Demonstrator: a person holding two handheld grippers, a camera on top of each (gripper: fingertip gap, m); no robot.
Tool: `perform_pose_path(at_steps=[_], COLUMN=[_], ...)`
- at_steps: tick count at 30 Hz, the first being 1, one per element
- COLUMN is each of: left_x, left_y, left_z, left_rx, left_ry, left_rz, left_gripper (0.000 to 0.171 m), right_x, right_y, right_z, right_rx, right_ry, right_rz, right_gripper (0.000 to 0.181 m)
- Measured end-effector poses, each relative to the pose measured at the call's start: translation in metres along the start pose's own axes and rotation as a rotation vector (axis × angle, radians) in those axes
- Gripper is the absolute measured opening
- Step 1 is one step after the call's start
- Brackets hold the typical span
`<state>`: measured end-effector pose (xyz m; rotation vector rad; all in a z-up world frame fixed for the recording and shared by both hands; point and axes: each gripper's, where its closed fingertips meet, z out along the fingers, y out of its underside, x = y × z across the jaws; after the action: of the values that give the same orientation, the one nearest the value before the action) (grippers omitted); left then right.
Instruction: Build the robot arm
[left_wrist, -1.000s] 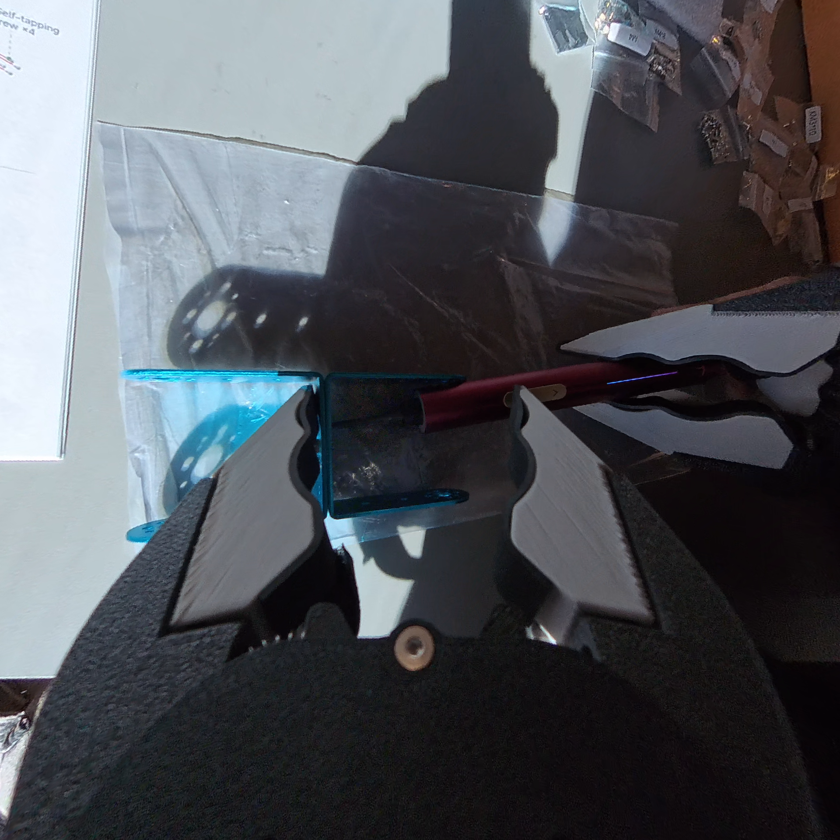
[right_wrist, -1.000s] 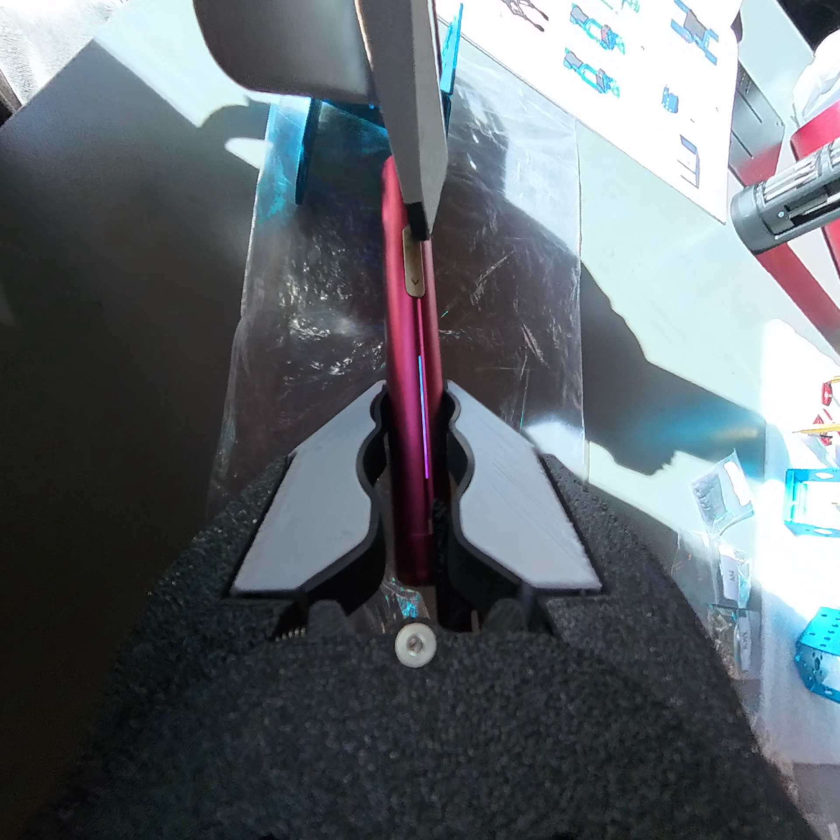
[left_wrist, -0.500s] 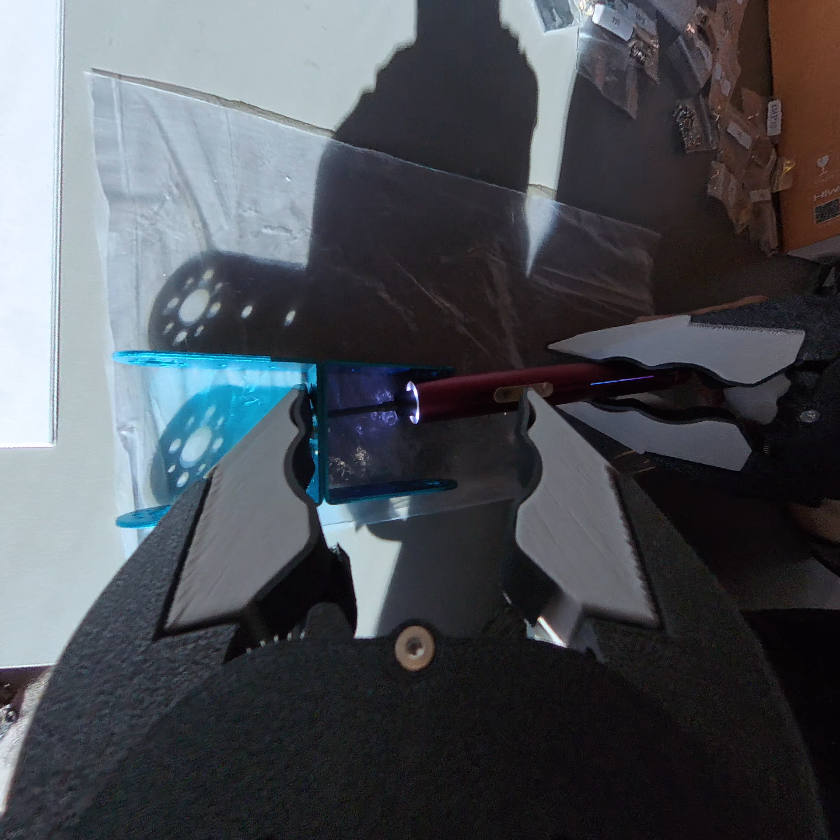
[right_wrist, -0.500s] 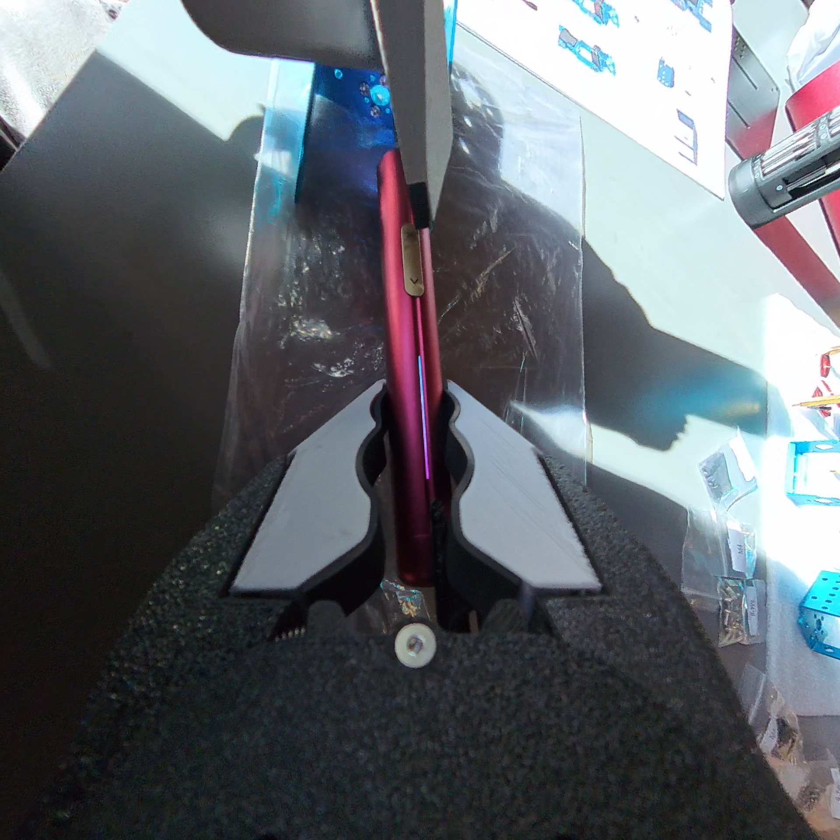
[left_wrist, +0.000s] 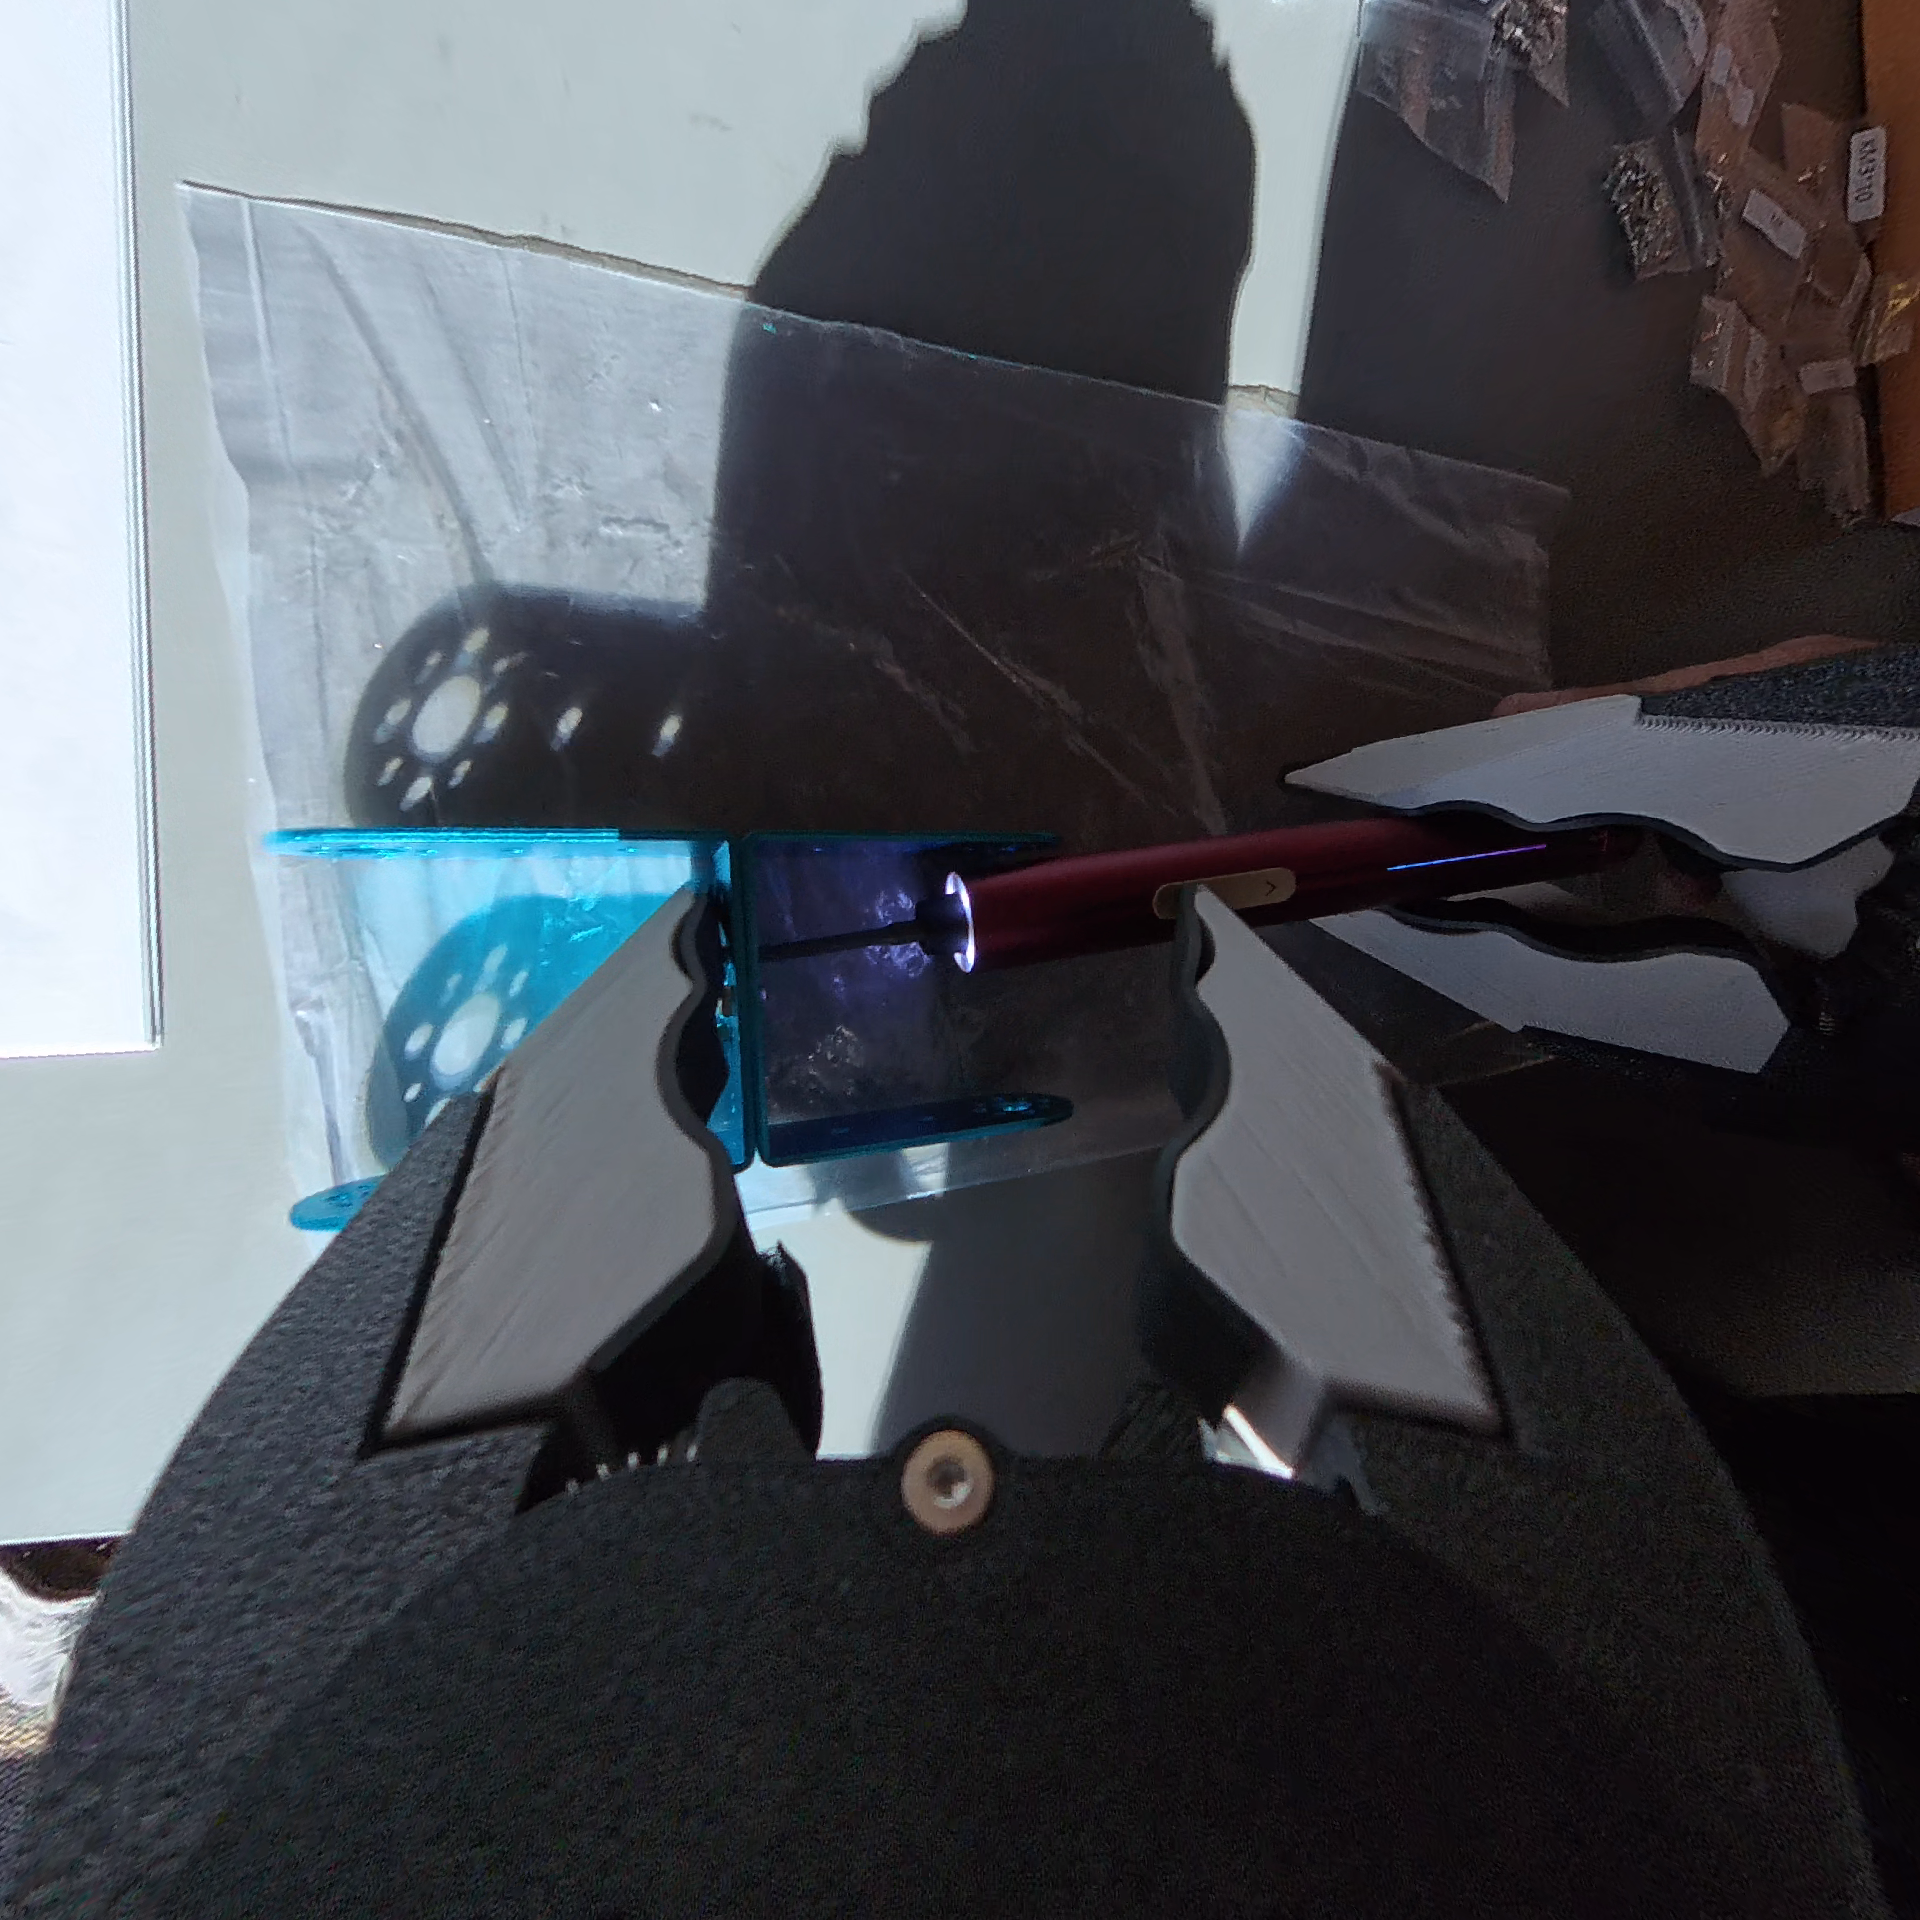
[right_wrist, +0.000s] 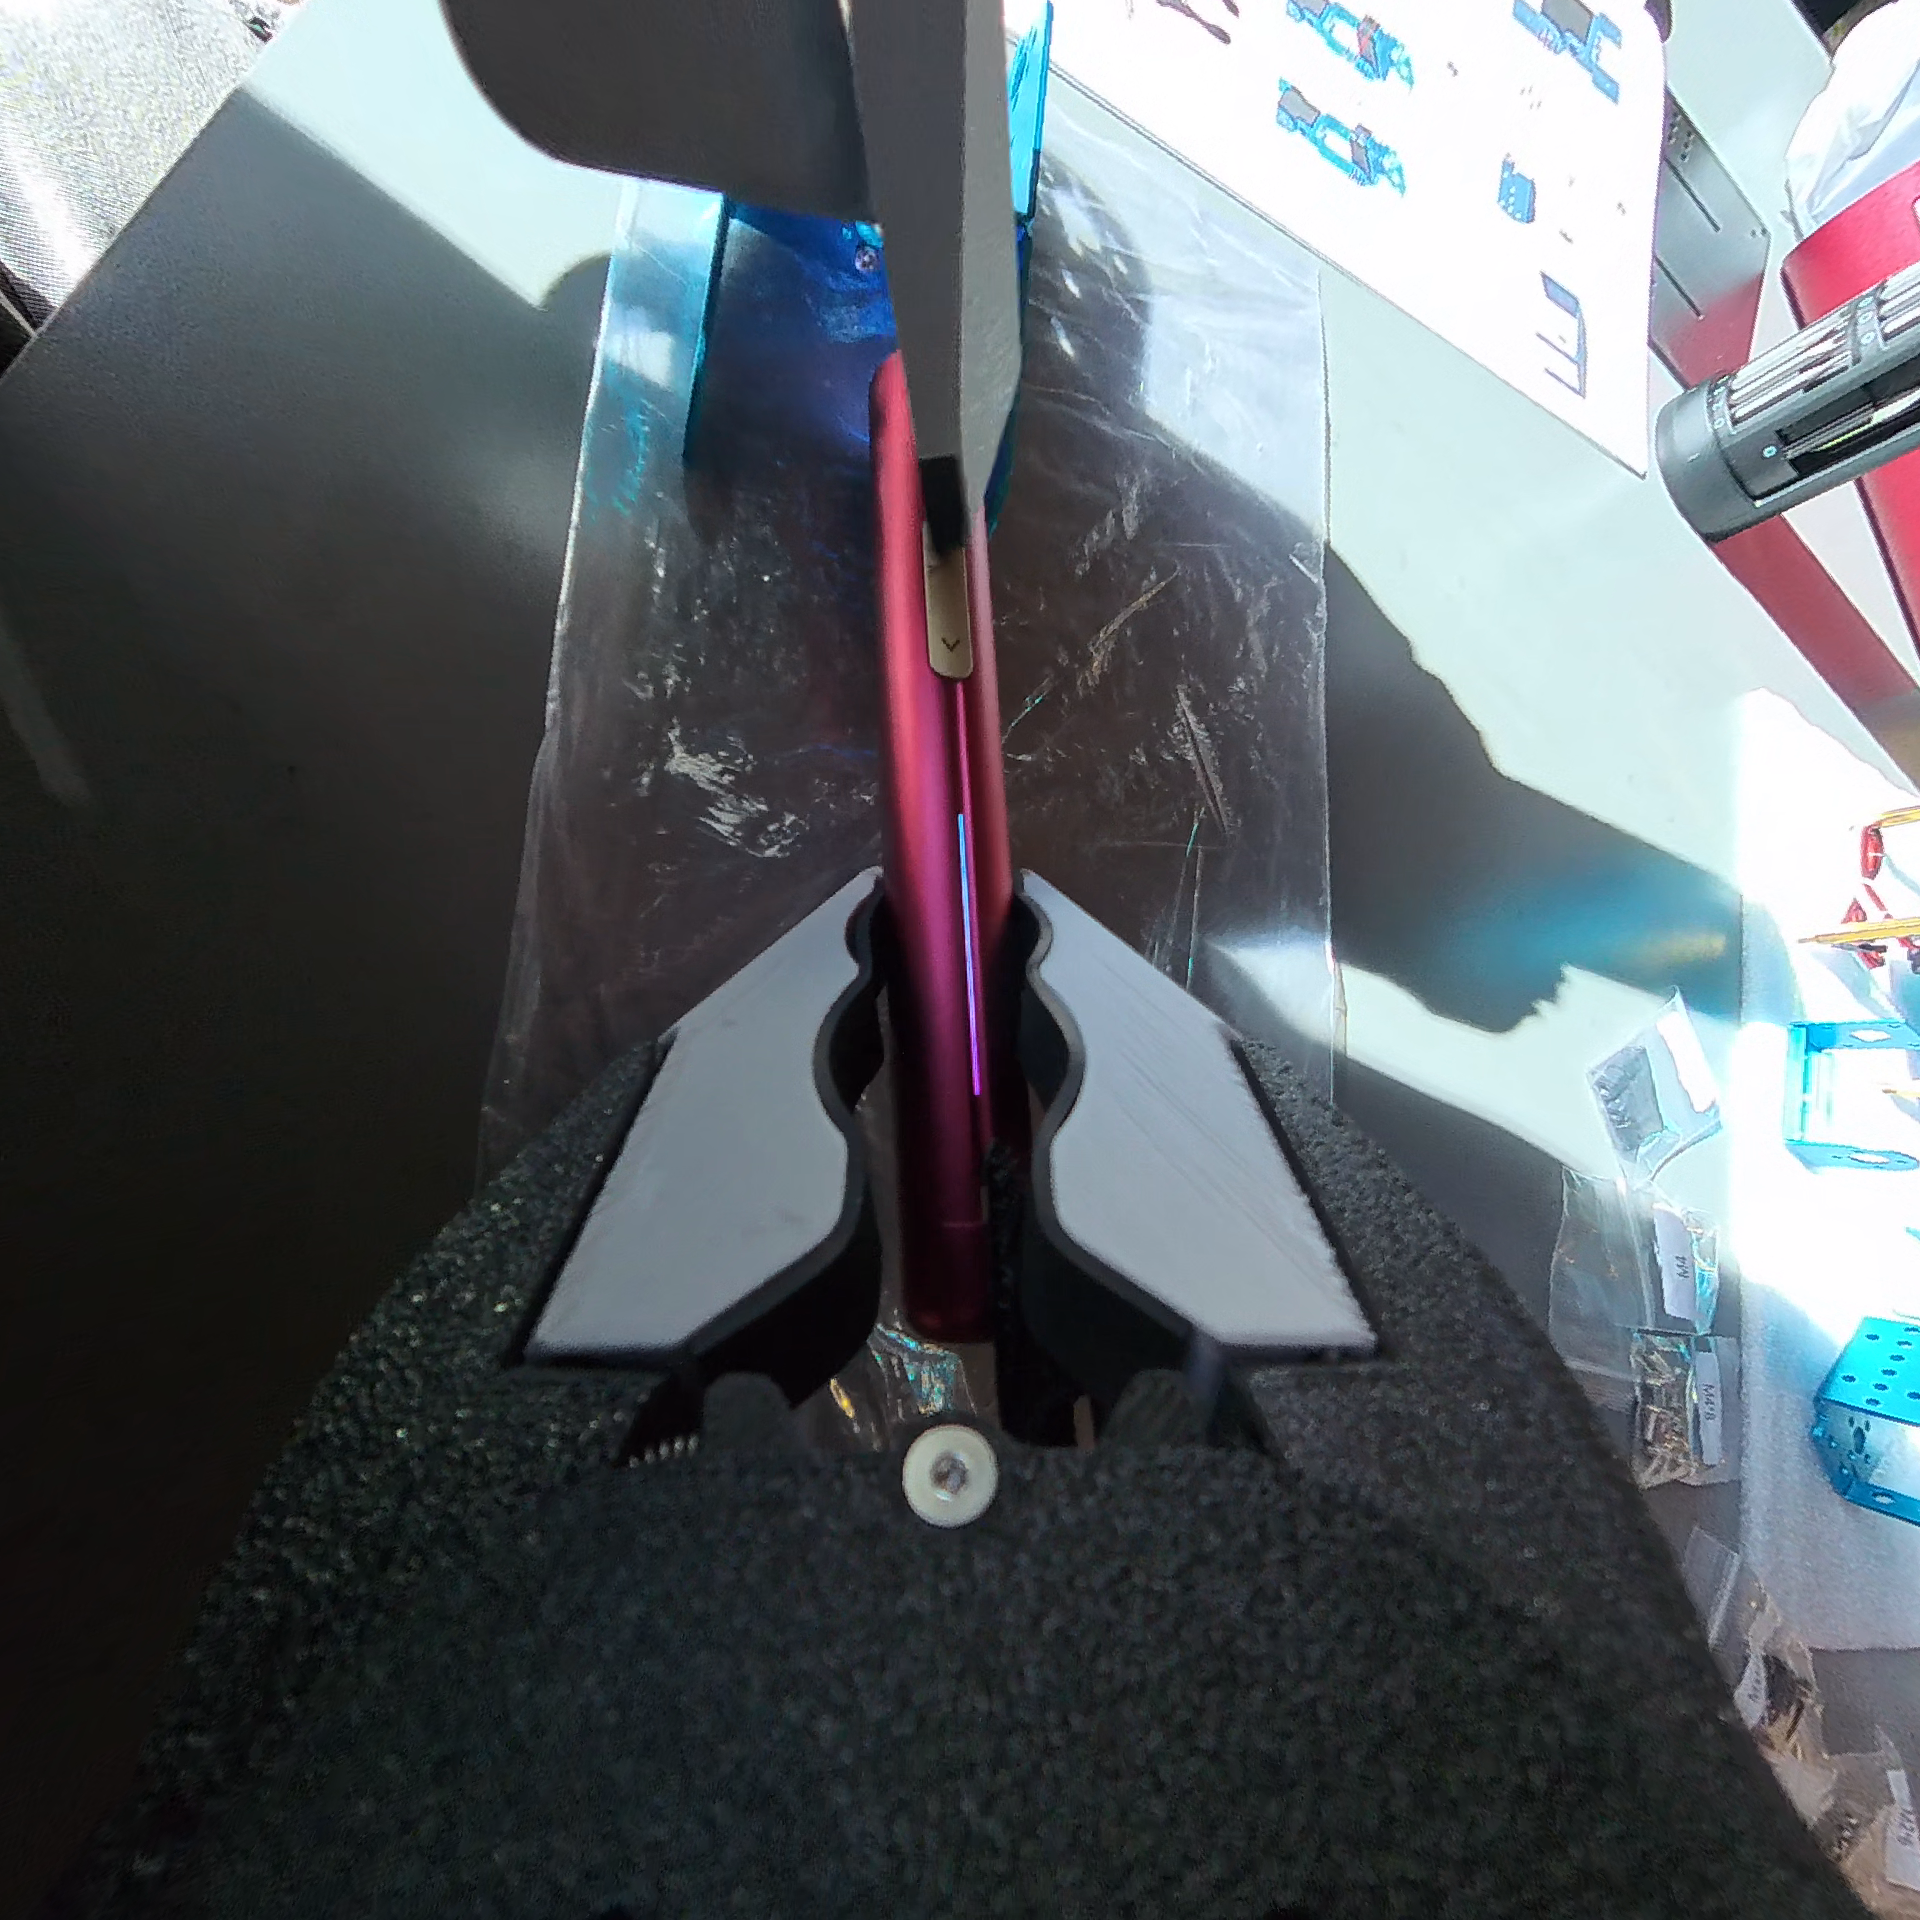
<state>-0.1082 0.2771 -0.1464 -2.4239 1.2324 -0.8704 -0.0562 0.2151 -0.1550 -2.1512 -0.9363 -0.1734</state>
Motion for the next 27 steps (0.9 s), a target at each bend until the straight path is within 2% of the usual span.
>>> perform_pose_path(at_steps=[27], left_x=[-0.0003], left_y=[-0.0029], left_z=[0.0010], left_rx=[0.047], left_ry=[-0.020], left_rz=[0.020], left_gripper=[0.085], right_x=[0.0030], right_y=[0.0012], right_z=[0.0006], right_rx=[-0.023], right_ry=[0.031], right_rz=[0.001], right_gripper=[0.019])
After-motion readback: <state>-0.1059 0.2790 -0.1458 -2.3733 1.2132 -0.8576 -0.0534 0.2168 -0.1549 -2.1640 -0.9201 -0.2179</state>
